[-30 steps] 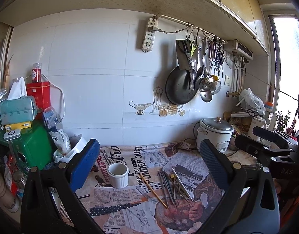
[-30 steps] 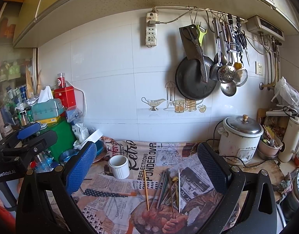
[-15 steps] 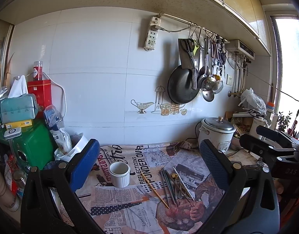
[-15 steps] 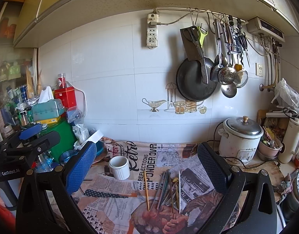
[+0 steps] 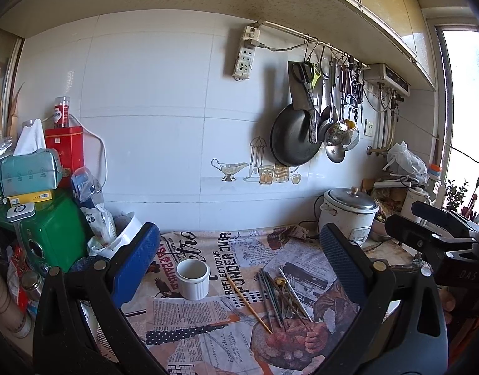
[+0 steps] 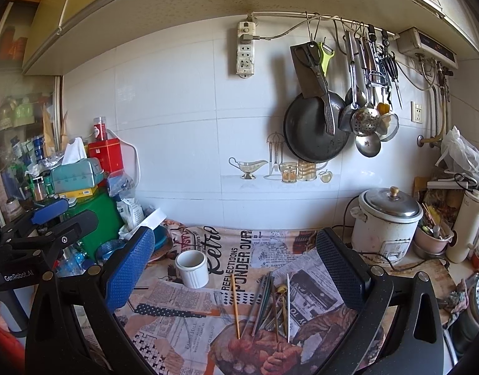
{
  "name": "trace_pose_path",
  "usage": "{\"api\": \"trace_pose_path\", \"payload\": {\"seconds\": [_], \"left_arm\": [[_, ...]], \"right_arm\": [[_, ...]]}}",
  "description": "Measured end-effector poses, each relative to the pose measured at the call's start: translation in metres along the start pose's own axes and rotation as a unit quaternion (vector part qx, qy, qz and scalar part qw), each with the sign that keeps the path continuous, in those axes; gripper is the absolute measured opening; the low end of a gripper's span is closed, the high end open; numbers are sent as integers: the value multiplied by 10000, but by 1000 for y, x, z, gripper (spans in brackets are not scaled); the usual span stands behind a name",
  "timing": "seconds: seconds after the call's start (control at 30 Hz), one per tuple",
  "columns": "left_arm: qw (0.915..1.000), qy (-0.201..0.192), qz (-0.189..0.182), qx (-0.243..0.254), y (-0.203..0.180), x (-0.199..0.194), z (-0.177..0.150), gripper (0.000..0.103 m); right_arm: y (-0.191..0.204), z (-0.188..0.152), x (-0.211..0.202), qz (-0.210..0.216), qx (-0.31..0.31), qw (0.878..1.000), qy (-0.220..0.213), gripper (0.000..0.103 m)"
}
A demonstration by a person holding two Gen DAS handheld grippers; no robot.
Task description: Organize utensils
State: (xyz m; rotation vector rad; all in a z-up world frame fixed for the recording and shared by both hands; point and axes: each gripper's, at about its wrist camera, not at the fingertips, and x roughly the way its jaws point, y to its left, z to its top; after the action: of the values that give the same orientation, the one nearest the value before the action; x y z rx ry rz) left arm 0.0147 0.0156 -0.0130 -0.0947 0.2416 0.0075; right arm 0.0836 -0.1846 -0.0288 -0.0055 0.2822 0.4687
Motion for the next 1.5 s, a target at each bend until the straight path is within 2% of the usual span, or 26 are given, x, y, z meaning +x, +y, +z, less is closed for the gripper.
{"api": "trace_pose_path", "payload": {"seconds": [0.53,0.83,0.93,1.1,1.3,1.5], "left_arm": [[9999,126,27,-26,0,18,0,103],[9976,667,136,-135,-2,67,-13,103],[9957,891,124,-215,-3,91,-22,103],[9909,1299,355,-71,-11,138,-42,103],[9808,1920,325,-119,-18,200,-66,103],[9656,2558,454,-56,-25,268,-100,93]], "right_arm": [[-8,-3,15,-47,51,9999,130,103],[-27,-17,47,-257,104,9979,592,103],[-38,-27,69,-396,100,9951,903,103],[-59,-49,111,-577,118,9862,1545,103],[-96,-82,162,-757,238,9686,2356,103],[-133,-117,210,-904,329,9455,3110,102]]}}
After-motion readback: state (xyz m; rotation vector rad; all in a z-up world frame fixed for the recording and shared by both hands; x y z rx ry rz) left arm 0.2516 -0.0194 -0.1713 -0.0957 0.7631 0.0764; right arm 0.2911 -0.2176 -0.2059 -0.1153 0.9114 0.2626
